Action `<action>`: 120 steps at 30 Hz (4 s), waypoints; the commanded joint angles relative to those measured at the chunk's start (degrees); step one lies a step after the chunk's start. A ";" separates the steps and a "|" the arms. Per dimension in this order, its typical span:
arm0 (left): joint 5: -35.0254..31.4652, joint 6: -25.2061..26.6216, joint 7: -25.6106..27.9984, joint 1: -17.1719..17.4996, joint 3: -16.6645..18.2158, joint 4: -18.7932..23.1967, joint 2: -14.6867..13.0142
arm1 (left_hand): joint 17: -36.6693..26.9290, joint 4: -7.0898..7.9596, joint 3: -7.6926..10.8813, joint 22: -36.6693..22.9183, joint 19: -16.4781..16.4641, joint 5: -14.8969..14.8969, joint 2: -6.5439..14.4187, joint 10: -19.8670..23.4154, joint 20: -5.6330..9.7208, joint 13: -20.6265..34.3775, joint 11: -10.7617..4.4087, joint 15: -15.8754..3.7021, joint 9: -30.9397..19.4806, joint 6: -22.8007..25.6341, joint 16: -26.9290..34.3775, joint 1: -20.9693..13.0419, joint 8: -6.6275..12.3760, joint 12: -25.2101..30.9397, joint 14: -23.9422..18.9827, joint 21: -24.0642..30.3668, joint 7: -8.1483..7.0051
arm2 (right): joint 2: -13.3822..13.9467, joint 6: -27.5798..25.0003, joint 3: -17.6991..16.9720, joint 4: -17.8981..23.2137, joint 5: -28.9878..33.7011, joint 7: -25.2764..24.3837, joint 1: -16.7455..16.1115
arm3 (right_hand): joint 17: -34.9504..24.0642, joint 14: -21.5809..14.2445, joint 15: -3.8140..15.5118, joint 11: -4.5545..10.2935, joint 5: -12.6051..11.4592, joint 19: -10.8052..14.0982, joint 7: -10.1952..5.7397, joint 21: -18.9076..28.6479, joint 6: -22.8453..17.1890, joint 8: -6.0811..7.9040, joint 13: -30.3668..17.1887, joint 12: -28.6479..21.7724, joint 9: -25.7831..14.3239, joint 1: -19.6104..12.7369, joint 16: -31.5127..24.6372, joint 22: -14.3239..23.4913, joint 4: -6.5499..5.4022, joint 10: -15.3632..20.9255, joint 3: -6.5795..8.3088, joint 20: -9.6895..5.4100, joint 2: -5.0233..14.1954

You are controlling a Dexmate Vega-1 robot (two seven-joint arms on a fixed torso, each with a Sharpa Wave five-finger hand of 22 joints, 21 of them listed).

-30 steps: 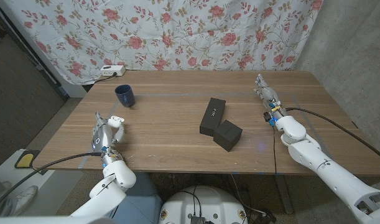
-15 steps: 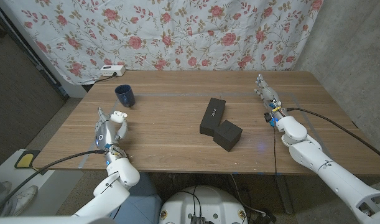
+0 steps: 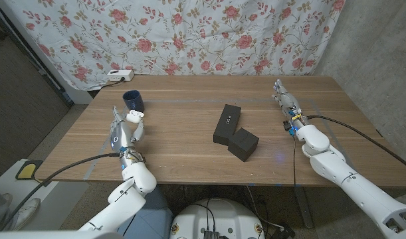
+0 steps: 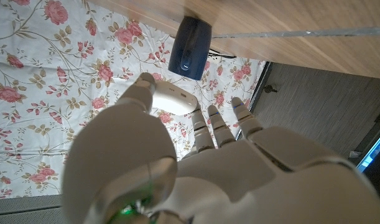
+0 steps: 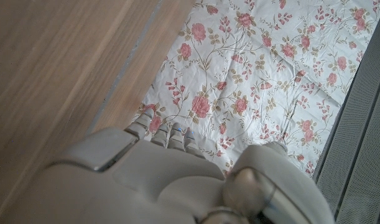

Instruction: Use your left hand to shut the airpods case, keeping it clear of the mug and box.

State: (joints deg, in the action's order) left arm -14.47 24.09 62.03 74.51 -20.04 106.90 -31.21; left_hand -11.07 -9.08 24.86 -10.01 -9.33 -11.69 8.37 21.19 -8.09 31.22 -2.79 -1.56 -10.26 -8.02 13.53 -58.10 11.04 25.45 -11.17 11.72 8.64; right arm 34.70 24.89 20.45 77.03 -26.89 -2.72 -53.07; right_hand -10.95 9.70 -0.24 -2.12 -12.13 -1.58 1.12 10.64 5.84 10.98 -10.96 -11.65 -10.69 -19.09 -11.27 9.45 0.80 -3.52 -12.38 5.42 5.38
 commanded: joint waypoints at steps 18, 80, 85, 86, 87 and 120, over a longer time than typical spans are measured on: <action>-3.05 -5.80 -1.48 -4.83 -5.65 -1.16 3.84 | -0.30 0.06 -0.46 -0.27 -0.46 0.18 0.53 7.07 0.03 0.45 -7.23 -0.39 -0.26 0.40 -0.36 -0.55 0.26 0.52 -0.19 0.05 -0.25 | 2.70 0.24 -2.58 4.75 -0.52 -1.05 -3.76 | -0.08 3.19 1.21 0.60 -0.09 -0.10 -0.25 0.09 0.44 0.12 -0.04 0.09 -0.09 -0.63 -0.09 0.30 0.16 0.11 0.39 -0.11 0.47; -7.52 -21.25 -10.43 -16.67 -16.13 -9.31 5.89 | -0.39 0.28 -1.83 -0.35 -1.62 0.12 0.89 6.73 2.18 1.42 -7.46 -0.93 -0.26 0.92 -1.30 -0.44 0.18 0.62 0.36 0.19 -0.84 | 7.99 -4.15 -4.20 17.39 -2.20 2.78 -7.10 | -0.12 1.00 -0.09 -0.78 0.14 -0.20 -0.22 0.31 0.39 0.28 -0.43 -2.77 -0.10 -0.11 -1.09 0.32 0.22 11.05 0.59 1.78 0.28; -5.67 -28.01 -13.36 -18.00 -16.30 -11.59 4.73 | -0.43 0.32 -1.92 -0.39 -1.66 0.14 0.89 6.83 2.38 1.46 -7.57 -1.03 -0.26 0.78 -1.35 -0.40 0.12 0.66 0.52 0.22 -0.97 | 8.93 -5.82 -4.41 20.15 -1.58 2.03 -7.73 | -0.11 -0.11 -0.49 -1.66 0.13 0.50 -0.14 0.47 2.88 -0.53 -0.59 -3.15 -0.09 0.16 -1.40 0.31 0.17 13.29 0.49 1.91 0.11; -6.39 -28.22 -13.28 -18.19 -16.46 -11.85 4.68 | -0.44 0.34 -1.93 -0.41 -1.72 0.14 0.92 6.85 2.36 1.46 -7.57 -1.06 -0.26 0.77 -1.35 -0.39 0.12 0.66 0.56 0.25 -0.93 | 9.08 -6.15 -4.37 20.52 -1.49 2.05 -7.71 | -0.12 -0.28 -0.74 -1.85 0.13 0.59 -0.07 0.48 3.71 -0.75 -0.62 -3.18 -0.11 0.25 -1.44 0.31 0.13 13.61 0.45 1.97 0.09; -7.12 -27.54 -13.84 -18.29 -16.63 -11.49 4.45 | -0.46 0.37 -1.94 -0.42 -1.76 0.15 0.96 6.63 2.32 1.47 -7.48 -1.02 -0.26 0.76 -1.36 -0.37 0.11 0.57 0.62 0.28 -0.94 | 9.17 -6.23 -4.29 20.74 -1.13 1.99 -7.67 | -0.18 -0.32 -0.79 -1.98 0.13 0.70 -0.08 0.48 4.49 -0.87 -0.66 -3.31 -0.12 0.54 -1.46 0.31 -0.04 14.23 0.39 2.10 0.16; -9.28 -34.00 -18.28 -23.44 -19.51 -17.21 7.60 | -0.36 -0.28 -1.85 -0.53 -0.17 0.01 0.81 7.34 3.66 1.73 -8.67 -2.78 -0.27 1.33 -1.27 -1.71 0.37 0.73 0.52 -0.11 -2.27 | 11.32 -13.60 -2.71 27.06 0.17 1.93 -7.27 | -0.42 -3.75 -3.40 -4.97 -0.21 2.07 -1.56 0.44 3.61 0.31 -0.92 -4.27 -0.12 4.57 -2.36 0.30 -2.55 21.58 -0.66 3.08 0.69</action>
State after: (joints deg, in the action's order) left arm -23.05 -7.24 45.15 52.95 -38.38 91.74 -24.18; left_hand -11.33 -8.92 22.80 -10.27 -9.80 -11.38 9.26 20.27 -4.30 32.86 -3.72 -4.02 -10.26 -6.55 12.20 -59.02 11.04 25.87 -10.34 11.72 6.53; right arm 44.91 14.02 17.07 102.09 -26.97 -1.25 -60.63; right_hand -11.07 5.84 -3.19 -6.92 -12.14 0.40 -0.43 11.03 9.22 11.03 -11.64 -15.70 -10.66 -15.09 -13.36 9.45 -1.52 17.47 -12.79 8.19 6.05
